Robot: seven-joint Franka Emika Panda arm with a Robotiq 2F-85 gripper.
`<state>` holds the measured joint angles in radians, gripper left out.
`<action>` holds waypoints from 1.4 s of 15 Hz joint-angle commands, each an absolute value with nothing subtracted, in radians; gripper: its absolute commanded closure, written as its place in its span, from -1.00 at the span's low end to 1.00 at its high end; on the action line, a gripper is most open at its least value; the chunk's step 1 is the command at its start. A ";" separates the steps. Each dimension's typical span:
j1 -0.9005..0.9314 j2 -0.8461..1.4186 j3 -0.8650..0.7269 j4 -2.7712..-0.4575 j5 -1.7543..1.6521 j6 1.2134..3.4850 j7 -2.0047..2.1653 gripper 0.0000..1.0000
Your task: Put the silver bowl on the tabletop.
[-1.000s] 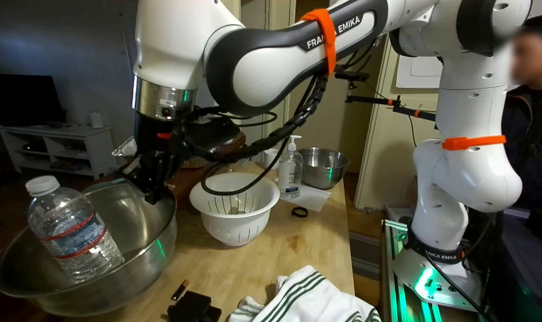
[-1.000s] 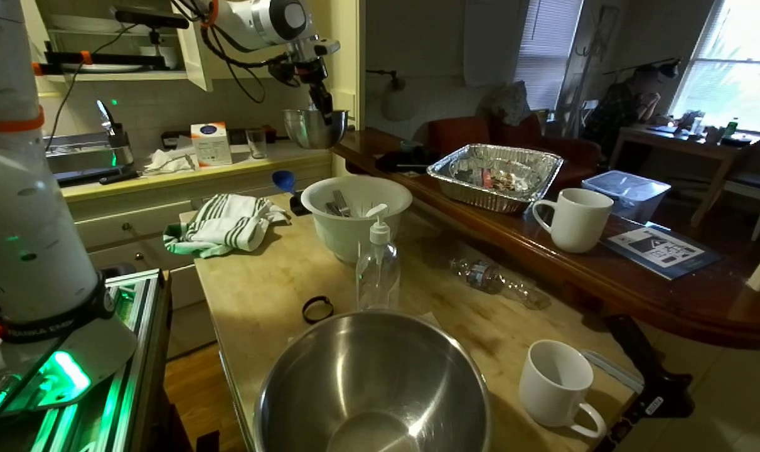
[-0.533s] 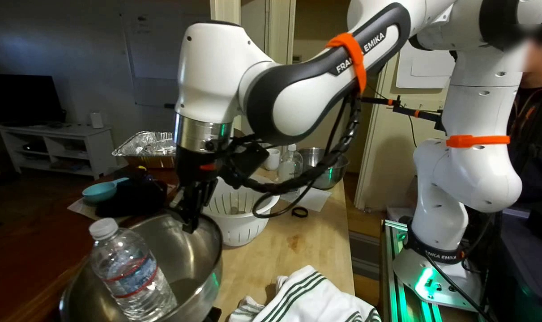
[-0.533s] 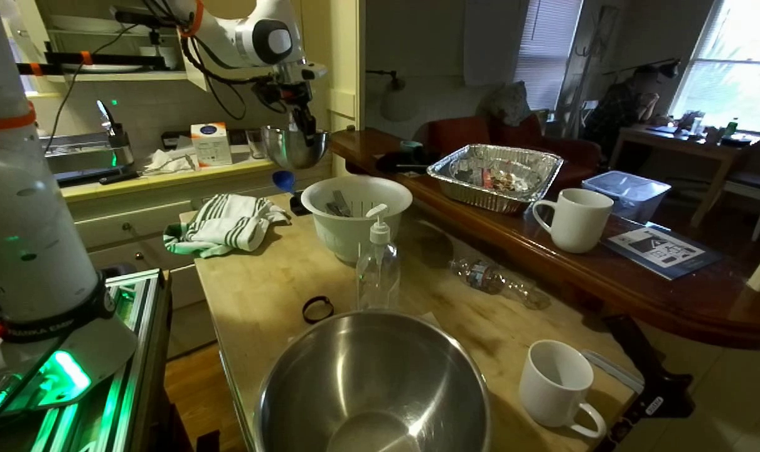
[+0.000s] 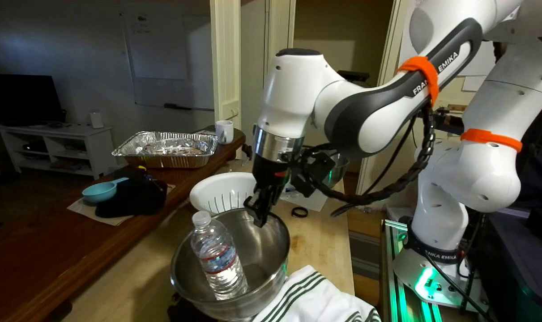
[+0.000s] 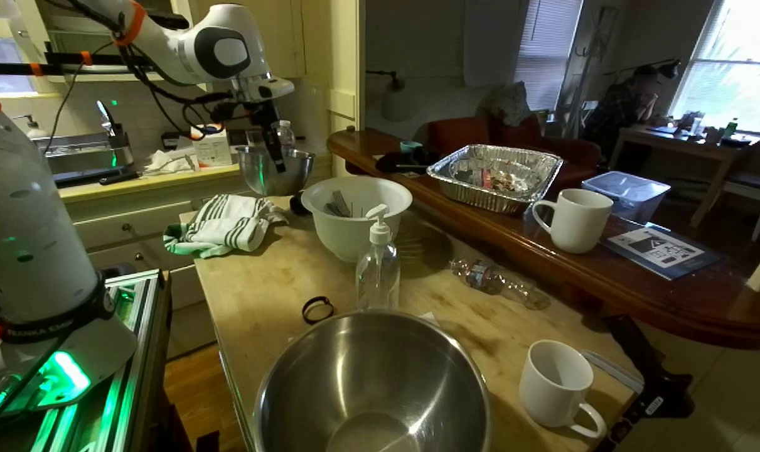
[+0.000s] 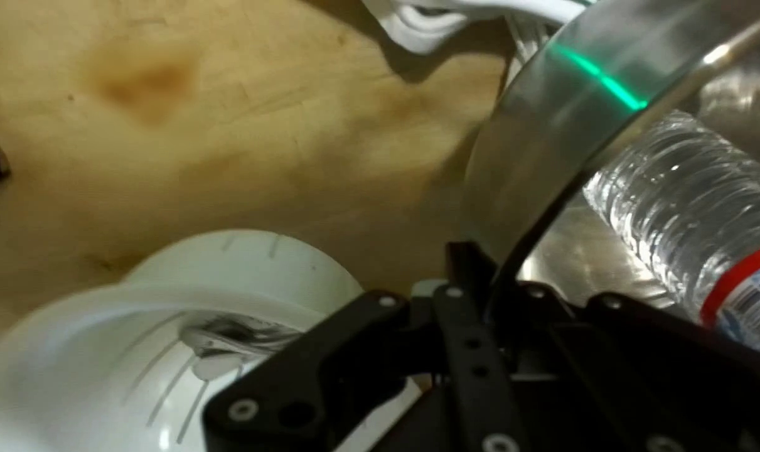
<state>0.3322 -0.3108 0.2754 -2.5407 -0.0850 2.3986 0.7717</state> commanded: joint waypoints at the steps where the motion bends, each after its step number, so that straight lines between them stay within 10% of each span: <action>1: 0.348 -0.558 0.227 -2.748 -0.001 2.395 0.856 0.96; 21: 0.181 -0.429 0.363 -2.757 -0.117 2.424 0.839 0.96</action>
